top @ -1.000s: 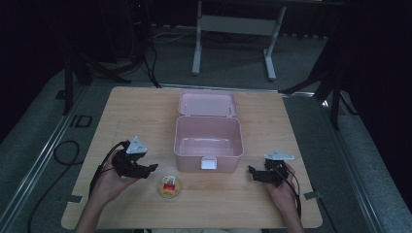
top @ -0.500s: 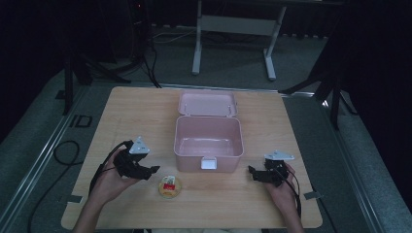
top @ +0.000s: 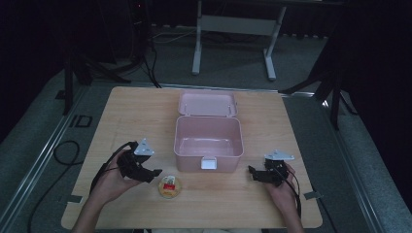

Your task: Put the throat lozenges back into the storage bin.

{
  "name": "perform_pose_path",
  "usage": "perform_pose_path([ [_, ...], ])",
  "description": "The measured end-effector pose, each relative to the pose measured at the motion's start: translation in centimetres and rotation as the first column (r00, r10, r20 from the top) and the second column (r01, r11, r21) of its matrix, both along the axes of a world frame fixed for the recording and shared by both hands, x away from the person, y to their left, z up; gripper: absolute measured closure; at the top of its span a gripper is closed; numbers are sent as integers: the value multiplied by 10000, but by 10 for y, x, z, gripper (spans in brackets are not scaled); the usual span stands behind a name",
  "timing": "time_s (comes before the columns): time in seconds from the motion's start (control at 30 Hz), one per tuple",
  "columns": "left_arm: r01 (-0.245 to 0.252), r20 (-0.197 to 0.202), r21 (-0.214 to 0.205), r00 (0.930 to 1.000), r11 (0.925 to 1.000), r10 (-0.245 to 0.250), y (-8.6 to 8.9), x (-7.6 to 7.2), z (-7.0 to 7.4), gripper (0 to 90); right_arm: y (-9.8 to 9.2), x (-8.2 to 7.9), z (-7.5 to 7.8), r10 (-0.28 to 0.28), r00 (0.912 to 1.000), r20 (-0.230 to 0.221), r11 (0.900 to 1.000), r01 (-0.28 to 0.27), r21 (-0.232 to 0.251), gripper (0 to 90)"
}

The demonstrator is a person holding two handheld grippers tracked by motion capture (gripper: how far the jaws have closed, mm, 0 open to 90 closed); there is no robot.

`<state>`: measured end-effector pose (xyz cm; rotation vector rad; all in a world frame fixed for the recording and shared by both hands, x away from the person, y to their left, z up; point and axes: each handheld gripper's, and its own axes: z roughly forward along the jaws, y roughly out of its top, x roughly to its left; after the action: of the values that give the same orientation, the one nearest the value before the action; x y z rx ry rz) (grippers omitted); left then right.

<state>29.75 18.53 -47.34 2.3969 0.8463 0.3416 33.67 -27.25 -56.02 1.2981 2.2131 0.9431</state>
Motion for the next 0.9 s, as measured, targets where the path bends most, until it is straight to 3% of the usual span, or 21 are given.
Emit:
perform_pose_path([
  [0.9,670,-235,650,9976,9956,-656,-15,-2,2,292,0,0,0,-3,10000,5,10000,3,12,170],
])
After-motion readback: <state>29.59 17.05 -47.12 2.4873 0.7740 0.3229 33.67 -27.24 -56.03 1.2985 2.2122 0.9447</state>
